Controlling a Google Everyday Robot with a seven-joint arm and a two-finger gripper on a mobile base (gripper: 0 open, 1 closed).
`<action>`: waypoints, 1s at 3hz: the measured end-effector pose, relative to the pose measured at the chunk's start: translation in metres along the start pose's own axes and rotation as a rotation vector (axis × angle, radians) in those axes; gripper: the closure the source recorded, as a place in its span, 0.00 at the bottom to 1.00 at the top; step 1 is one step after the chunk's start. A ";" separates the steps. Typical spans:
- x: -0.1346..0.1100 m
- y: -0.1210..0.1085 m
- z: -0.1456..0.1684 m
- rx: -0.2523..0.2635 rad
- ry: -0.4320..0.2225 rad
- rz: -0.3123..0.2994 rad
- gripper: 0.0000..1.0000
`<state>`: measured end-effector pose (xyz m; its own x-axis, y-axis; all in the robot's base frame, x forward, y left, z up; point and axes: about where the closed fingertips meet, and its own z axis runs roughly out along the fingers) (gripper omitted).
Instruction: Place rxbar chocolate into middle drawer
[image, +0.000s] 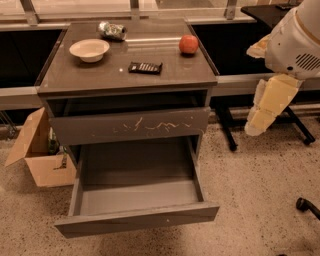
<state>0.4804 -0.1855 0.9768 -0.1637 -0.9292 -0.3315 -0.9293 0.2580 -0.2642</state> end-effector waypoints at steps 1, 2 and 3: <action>-0.012 -0.032 0.020 0.005 -0.065 0.002 0.00; -0.031 -0.082 0.041 0.040 -0.161 0.019 0.00; -0.065 -0.132 0.070 0.087 -0.291 0.086 0.00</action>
Offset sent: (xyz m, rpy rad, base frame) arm 0.1632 0.0271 -0.0006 0.2590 -0.1403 0.0046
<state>0.6371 -0.1401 0.9696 -0.1273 -0.7912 -0.5982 -0.8822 0.3659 -0.2963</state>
